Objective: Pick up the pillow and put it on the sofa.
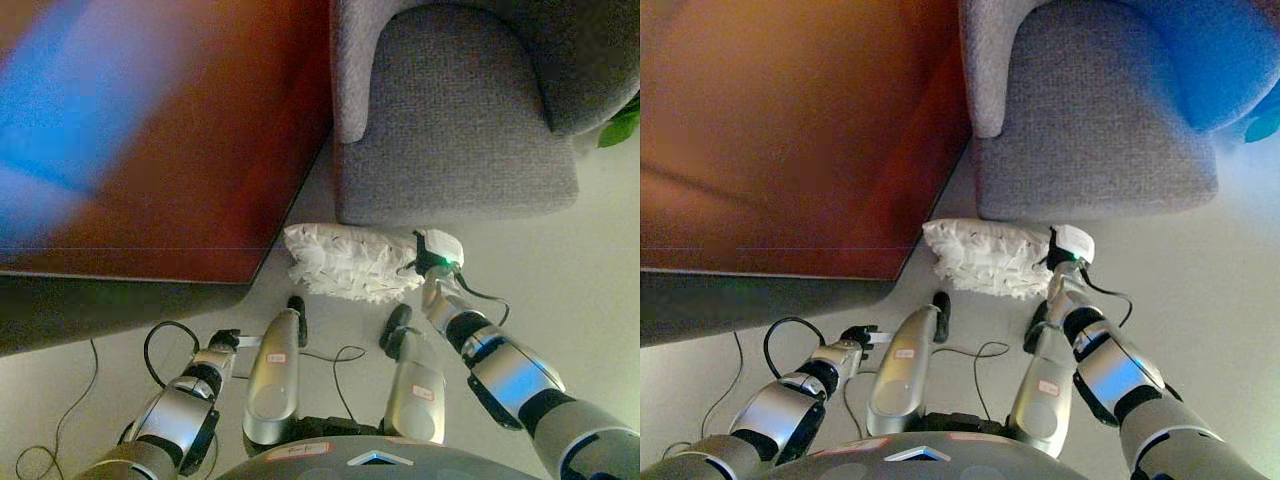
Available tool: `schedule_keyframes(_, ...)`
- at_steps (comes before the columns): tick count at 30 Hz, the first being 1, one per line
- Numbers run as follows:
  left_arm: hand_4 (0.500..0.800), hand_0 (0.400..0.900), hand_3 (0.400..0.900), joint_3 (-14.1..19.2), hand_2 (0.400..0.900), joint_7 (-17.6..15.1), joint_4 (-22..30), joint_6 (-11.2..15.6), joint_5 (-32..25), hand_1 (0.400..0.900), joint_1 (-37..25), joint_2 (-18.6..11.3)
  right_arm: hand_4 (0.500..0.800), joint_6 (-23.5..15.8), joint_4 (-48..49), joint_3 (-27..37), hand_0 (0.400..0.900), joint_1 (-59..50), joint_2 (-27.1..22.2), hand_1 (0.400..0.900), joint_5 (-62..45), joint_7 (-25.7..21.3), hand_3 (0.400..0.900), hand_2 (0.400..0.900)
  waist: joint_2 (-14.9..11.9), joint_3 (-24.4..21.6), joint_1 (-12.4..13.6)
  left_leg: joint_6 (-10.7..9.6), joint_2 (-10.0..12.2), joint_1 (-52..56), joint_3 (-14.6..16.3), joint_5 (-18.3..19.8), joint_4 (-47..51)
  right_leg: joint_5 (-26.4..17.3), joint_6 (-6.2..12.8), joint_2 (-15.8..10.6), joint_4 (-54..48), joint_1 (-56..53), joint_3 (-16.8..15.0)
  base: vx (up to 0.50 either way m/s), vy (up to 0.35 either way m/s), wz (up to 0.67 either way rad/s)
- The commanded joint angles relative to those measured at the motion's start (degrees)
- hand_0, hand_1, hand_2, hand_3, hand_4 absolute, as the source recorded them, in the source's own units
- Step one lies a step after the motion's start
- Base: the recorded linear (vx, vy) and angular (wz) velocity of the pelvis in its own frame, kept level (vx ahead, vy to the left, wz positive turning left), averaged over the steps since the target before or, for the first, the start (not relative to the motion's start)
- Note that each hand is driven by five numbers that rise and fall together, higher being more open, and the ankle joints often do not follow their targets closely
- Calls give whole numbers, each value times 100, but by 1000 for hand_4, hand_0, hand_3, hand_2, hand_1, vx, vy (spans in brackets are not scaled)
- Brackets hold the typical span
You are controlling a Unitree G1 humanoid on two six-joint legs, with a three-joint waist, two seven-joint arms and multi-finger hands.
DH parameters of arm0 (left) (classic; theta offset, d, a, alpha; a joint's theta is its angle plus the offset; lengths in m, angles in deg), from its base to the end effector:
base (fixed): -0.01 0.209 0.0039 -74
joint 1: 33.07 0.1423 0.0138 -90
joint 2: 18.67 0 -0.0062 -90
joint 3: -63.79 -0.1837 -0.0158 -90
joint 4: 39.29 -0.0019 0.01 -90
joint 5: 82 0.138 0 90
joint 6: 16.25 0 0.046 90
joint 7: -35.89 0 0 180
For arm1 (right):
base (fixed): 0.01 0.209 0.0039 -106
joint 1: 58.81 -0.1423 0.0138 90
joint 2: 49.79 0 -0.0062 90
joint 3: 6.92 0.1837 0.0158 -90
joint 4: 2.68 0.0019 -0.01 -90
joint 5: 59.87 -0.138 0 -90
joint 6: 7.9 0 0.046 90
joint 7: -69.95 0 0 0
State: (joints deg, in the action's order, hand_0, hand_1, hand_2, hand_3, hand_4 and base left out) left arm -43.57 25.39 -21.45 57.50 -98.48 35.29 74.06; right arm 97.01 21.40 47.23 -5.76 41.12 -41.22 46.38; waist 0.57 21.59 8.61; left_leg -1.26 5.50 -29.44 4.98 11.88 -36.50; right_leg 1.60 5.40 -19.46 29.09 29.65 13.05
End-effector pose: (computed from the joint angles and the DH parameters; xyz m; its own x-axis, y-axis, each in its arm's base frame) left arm 0.1871 0.2017 -0.0793 0.3852 0.3002 -0.8726 0.0059 0.9448 0.3277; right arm 0.2762 -0.1737 -0.0126 0.9017 -0.2930 -0.3180 -0.2175 0.3281 -0.9193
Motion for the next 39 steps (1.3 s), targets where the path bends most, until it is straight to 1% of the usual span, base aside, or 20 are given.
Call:
schedule_keyframes(1,800,900,900,-231,900,-100,-167,-125,-254,900,182,-55,800,72,212,34,900,-400,-335,900,26,-296,900,900,57,51,146,-80,83,-229,-266,-91,-142,37,85,-540,376,-174,-546,-26,68,6)
schedule_keyframes(3,800,900,900,-209,900,-151,-168,-150,-400,900,135,-22,800,110,203,0,900,-545,-377,900,-24,-263,900,900,111,92,148,-67,55,-374,-279,-16,-329,107,50,-553,593,6,-618,-6,74,3)
schedule_keyframes(4,800,900,900,-186,900,-194,-171,-186,-517,900,130,-10,800,128,186,-22,900,-602,-380,900,-69,-282,900,900,158,133,166,-91,76,-415,-314,210,-557,302,79,-545,850,83,-694,17,61,0)
schedule_keyframes(9,800,900,900,-60,900,-286,-219,-433,-867,900,91,14,800,225,142,-86,900,-995,-537,900,-156,-14,900,900,276,231,191,-25,28,-875,-356,419,-1110,509,-17,-563,1499,653,-899,-35,66,3)
schedule_keyframes(12,800,900,900,-15,900,-298,-227,-489,-1014,900,94,0,800,279,163,-156,900,-1221,-674,900,-193,196,900,900,342,301,198,29,13,-1154,-382,508,-1414,639,-73,-540,1895,1007,-1019,-63,56,7)
schedule_keyframes(15,800,900,900,26,900,-288,-248,-519,-1144,900,59,-6,800,288,121,-220,900,-1506,-810,900,-258,425,900,900,403,362,212,50,-16,-1480,-418,595,-1751,791,-122,-492,2291,1394,-1146,-81,43,8)
schedule_keyframes(19,800,900,900,63,900,-180,-278,-489,-1213,900,51,7,800,265,59,-282,900,-1849,-970,900,-269,501,900,900,481,453,236,115,-44,-1952,-503,722,-2234,1015,-174,-413,2854,1958,-1314,-90,41,4)
schedule_keyframes(21,800,900,900,64,900,-197,-257,-471,-1339,900,55,20,800,275,72,-334,900,-2005,-1045,900,-258,569,900,900,521,512,237,136,-55,-2202,-553,787,-2493,1125,-187,-371,3114,2225,-1388,-88,46,2)
schedule_keyframes(25,800,900,900,63,900,-217,-221,-551,-1667,900,33,-20,800,226,16,-466,900,-2387,-1158,900,-171,741,900,900,593,612,235,139,-56,-2828,-678,868,-3075,1367,-226,-229,3712,2824,-1531,-91,23,1)
schedule_keyframes(29,800,900,900,164,900,-225,-207,-577,-1838,900,103,-117,800,132,6,-643,900,-2801,-1320,900,-362,1135,900,900,651,698,244,132,-50,-3477,-766,1000,-3740,1692,-308,-114,4391,3418,-1638,-89,-20,5)
schedule_keyframes(30,800,900,900,184,900,-255,-208,-564,-1855,900,127,-139,800,104,19,-674,900,-2872,-1354,900,-372,1237,900,900,654,706,247,126,-44,-3600,-788,1029,-3873,1760,-339,-87,4523,3521,-1662,-65,-46,3)
schedule_keyframes(34,800,900,900,292,900,-307,-222,-258,-1901,900,216,-269,800,-99,5,-760,900,-3045,-1427,900,-617,1590,900,900,676,744,268,115,24,-4058,-862,1165,-4415,2046,-447,11,5145,3927,-1792,-47,-54,2)
schedule_keyframes(37,800,900,900,350,900,-292,-182,-181,-1909,900,238,-365,800,-175,16,-815,900,-3124,-1516,900,-575,1738,900,900,691,755,256,112,78,-4295,-910,1278,-4789,2219,-505,90,5566,4146,-1888,-25,-57,4)
schedule_keyframes(39,800,900,900,398,900,-274,-143,-148,-1953,900,275,-424,800,-280,11,-854,900,-3203,-1616,900,-614,1953,900,900,707,794,254,106,91,-4419,-954,1372,-5082,2360,-538,125,5921,4284,-1933,-11,-50,6)
